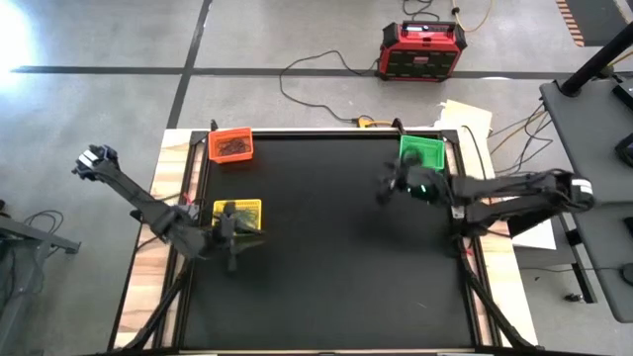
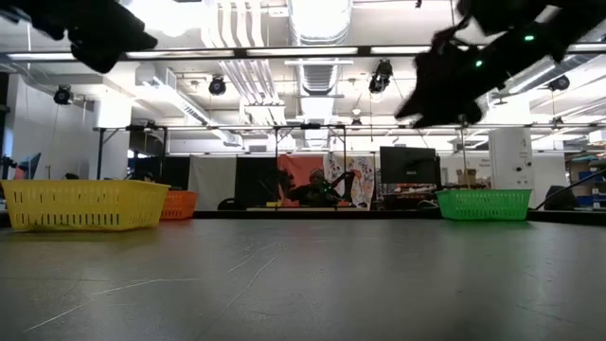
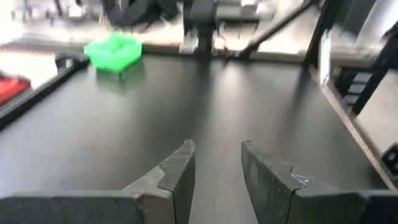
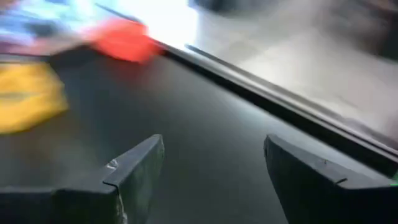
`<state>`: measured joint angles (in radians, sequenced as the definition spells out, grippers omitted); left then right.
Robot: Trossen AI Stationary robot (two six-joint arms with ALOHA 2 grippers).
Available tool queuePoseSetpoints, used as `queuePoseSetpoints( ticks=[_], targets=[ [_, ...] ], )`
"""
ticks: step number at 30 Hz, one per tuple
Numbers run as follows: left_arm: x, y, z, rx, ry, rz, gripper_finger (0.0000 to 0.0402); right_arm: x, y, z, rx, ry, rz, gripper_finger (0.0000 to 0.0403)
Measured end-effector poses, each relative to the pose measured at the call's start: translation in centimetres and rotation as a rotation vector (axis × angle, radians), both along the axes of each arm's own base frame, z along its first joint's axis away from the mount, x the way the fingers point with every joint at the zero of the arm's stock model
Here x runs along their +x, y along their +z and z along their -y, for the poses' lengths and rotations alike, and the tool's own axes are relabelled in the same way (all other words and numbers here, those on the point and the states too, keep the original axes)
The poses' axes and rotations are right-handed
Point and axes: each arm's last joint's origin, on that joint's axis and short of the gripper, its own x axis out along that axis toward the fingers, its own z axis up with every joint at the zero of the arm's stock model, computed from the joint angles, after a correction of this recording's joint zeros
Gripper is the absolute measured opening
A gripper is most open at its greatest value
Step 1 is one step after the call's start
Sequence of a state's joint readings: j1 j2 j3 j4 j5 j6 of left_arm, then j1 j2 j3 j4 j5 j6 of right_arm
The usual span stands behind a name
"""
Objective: Sort rubber bands into baskets
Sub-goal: Return to Home Position
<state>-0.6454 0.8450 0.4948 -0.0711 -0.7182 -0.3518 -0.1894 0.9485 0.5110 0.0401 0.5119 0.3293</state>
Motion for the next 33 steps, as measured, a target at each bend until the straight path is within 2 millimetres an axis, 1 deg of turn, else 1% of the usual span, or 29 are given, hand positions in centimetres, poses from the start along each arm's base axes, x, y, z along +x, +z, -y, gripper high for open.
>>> queuePoseSetpoints(
  ticks=[2, 5, 8, 10, 12, 15, 20, 24, 27, 30, 33],
  targets=[
    [-1.1, -0.3, -0.9, 0.000, -0.016, 0.071, 0.0115, 0.6, -1.0, -2.3, -0.059, 0.207, 0.102, 0.0271],
    [-2.6, -0.5, -2.2, -0.037, -0.008, 0.147, 0.0115, 0.5, -2.1, -4.9, -0.108, 0.493, 0.202, 0.0268],
    [-3.5, -0.2, -3.4, -0.063, 0.019, 0.214, 0.0115, 0.1, -2.8, -6.3, -0.072, 0.619, 0.255, 0.0256],
    [-3.8, -0.1, -4.2, -0.062, 0.048, 0.242, 0.0115, -0.1, -3.4, -6.7, -0.043, 0.646, 0.248, 0.0245],
    [-4.0, 0.1, -4.9, -0.061, 0.031, 0.262, 0.0115, -0.3, -3.7, -7.0, -0.036, 0.662, 0.243, 0.0232],
    [-3.9, 0.7, -6.0, -0.054, -0.005, 0.309, 0.0115, -0.5, -3.2, -7.1, -0.073, 0.691, 0.260, 0.0209],
    [-4.2, 1.1, -8.0, -0.016, 0.043, 0.353, 0.0115, -1.3, -1.7, -7.1, -0.121, 0.742, 0.259, 0.0164],
    [-5.1, 1.2, -8.8, 0.019, 0.060, 0.364, 0.0115, -3.1, -0.7, -6.9, -0.132, 0.746, 0.237, 0.0129],
    [-6.0, 0.9, -9.0, 0.034, 0.063, 0.376, 0.0115, -4.8, 0.0, -6.7, -0.143, 0.743, 0.277, 0.0106],
    [-6.6, -0.1, -9.0, 0.041, 0.048, 0.417, 0.0115, -6.4, 0.0, -6.5, -0.147, 0.742, 0.293, 0.0085],
    [-6.9, -1.9, -8.8, 0.032, -0.019, 0.447, 0.0115, -8.6, -0.1, -6.3, -0.160, 0.738, 0.345, 0.0068]
  ],
)
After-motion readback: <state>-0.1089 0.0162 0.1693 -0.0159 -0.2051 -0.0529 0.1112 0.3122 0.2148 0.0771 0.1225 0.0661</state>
